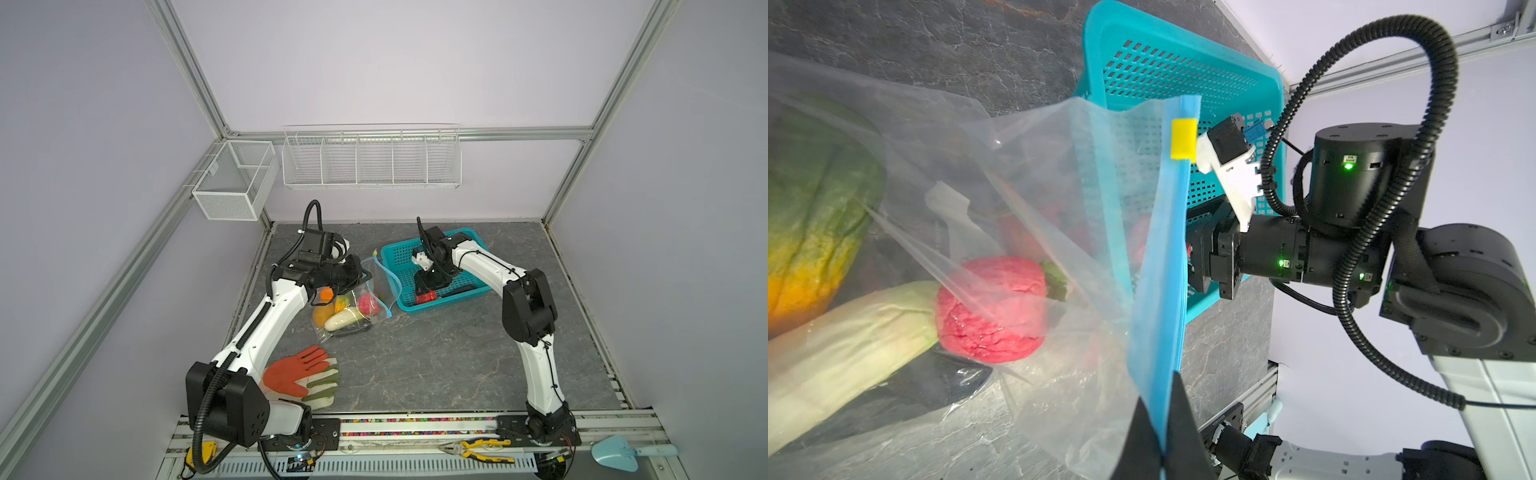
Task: Place the food in the zip-top bag and seal the zipper
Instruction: 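Lower the right gripper onto the red pepper and close it, then lift the red pepper with the right gripper toward the bag mouth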
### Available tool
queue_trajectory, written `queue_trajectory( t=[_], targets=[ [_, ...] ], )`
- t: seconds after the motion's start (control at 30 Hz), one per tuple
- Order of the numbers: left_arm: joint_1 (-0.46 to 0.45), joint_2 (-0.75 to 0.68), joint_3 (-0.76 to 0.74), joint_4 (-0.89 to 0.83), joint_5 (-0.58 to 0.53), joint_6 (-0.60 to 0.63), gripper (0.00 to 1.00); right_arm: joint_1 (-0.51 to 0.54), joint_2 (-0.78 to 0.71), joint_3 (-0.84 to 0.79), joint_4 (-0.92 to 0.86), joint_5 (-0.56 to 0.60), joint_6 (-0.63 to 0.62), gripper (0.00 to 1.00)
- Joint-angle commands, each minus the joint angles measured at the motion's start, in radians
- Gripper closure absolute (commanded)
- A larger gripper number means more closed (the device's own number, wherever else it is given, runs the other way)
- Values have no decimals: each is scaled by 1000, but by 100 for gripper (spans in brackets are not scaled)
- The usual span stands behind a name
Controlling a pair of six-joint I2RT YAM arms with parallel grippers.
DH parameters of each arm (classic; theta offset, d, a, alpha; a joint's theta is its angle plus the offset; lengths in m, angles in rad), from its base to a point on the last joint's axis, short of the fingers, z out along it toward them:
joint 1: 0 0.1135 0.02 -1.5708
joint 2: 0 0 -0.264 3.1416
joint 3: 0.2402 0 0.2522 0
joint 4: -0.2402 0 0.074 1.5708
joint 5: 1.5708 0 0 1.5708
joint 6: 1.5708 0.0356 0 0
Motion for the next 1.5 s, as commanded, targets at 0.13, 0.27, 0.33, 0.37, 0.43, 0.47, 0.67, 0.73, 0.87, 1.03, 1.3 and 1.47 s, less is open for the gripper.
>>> queue_trajectory(
  t=[0.13,0.27,0.33,0.37,0.43,0.47,0.67,0.73,0.87,1.03,1.3,1.47],
  targets=[
    [-3,10,-4,13,5,-3,100,-12,7,7,-9,-23,8,49],
    [-2,9,-4,13,5,-2,100,-15,3,9,-4,-32,8,53],
    [-3,9,-4,13,4,-1,100,-14,0,12,-1,-35,9,53],
    [-3,9,-3,13,4,-3,100,-16,-2,12,-1,-36,8,53],
    [-3,8,-2,13,3,-3,100,-17,-8,12,3,-38,11,53],
    [-3,8,-3,13,4,-4,100,-20,-11,13,5,-38,11,53],
    [-2,3,-4,12,-1,-6,100,-26,-14,21,8,-50,20,54],
    [-3,5,-5,12,-3,-5,100,-27,-12,22,8,-55,25,54],
    [-2,14,-7,10,-5,-2,100,-29,-9,29,44,-67,26,54],
    [-2,17,-14,16,-4,-4,100,-35,-10,26,50,-73,30,54],
    [-2,20,-18,24,-3,-4,100,-41,-22,21,59,-80,33,54],
    [-2,19,-16,24,-4,-5,100,-52,-44,6,74,-81,42,54]
  ],
)
